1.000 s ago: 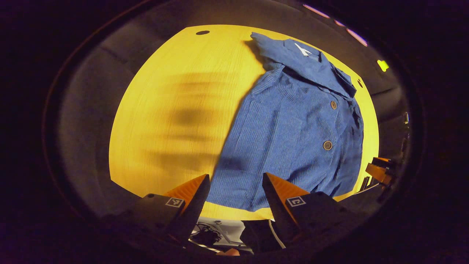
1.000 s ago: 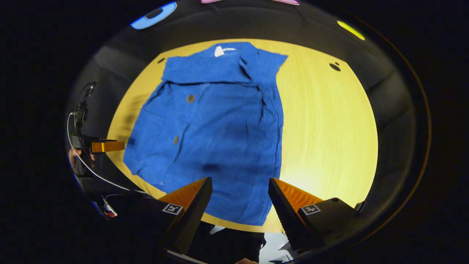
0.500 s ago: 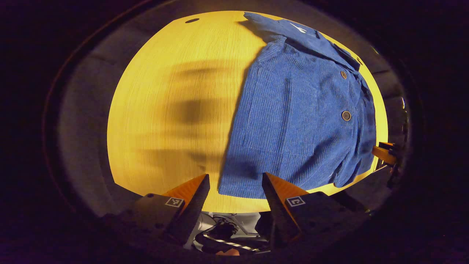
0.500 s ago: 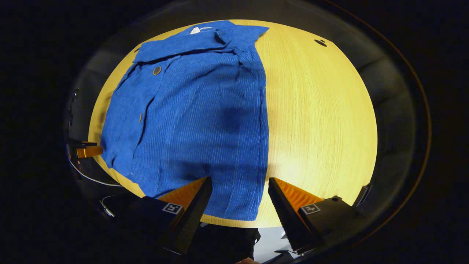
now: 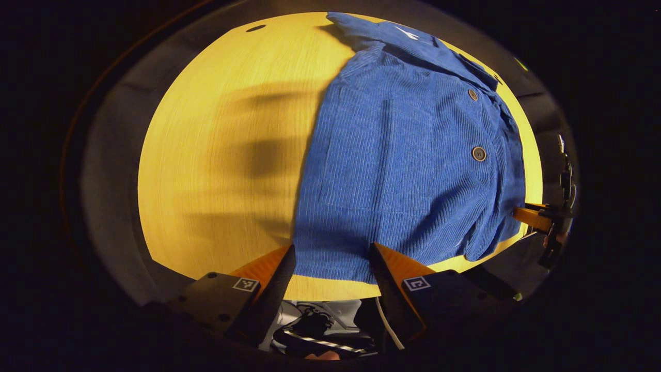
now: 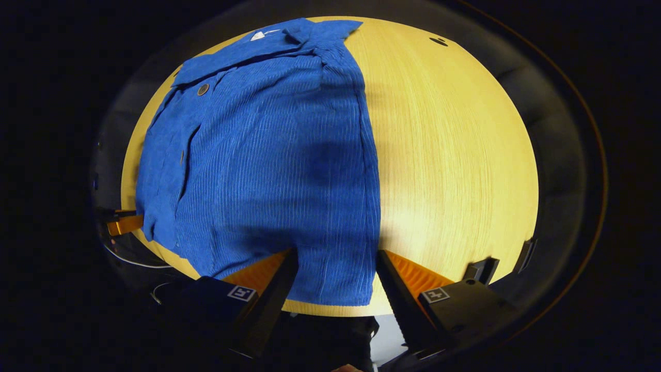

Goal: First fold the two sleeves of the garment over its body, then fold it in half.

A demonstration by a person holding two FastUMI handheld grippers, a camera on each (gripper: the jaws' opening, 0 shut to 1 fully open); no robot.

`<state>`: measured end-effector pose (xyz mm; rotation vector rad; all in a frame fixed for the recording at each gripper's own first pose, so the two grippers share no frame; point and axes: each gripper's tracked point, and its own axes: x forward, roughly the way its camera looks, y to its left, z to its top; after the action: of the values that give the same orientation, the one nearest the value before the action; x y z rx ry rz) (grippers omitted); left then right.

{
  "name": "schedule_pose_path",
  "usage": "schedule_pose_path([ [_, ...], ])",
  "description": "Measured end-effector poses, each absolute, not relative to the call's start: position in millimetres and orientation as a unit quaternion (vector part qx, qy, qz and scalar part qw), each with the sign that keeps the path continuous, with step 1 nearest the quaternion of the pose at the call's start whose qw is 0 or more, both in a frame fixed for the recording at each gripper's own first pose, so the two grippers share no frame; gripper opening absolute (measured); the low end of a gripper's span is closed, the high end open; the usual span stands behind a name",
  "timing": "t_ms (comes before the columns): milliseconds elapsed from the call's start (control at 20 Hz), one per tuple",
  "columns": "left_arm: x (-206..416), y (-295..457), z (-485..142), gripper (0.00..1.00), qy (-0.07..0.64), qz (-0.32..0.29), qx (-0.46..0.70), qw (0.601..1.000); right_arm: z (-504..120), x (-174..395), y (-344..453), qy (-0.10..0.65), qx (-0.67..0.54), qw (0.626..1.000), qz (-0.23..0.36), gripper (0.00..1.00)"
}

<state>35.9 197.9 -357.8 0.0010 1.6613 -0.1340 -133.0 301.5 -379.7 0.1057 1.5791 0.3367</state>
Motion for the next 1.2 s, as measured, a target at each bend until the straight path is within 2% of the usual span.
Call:
schedule_pose_path([
  [400, 35.2, 194.5, -357.1, 0.84, 0.746, -0.055, 0.001, 0.664, -384.5, -155.7, 295.1, 0.722, 0.069, 0.677, 0.126, 0.99],
  [950, 44.3, 208.2, -343.7, 0.84, 0.737, -0.065, 0.041, 0.671, -379.5, -168.5, 299.8, 0.725, 0.085, 0.668, 0.141, 1.0],
  [1200, 35.6, 195.7, -361.4, 0.84, 0.752, -0.069, 0.017, 0.655, -381.7, -170.7, 298.9, 0.723, 0.062, 0.673, 0.147, 1.0],
])
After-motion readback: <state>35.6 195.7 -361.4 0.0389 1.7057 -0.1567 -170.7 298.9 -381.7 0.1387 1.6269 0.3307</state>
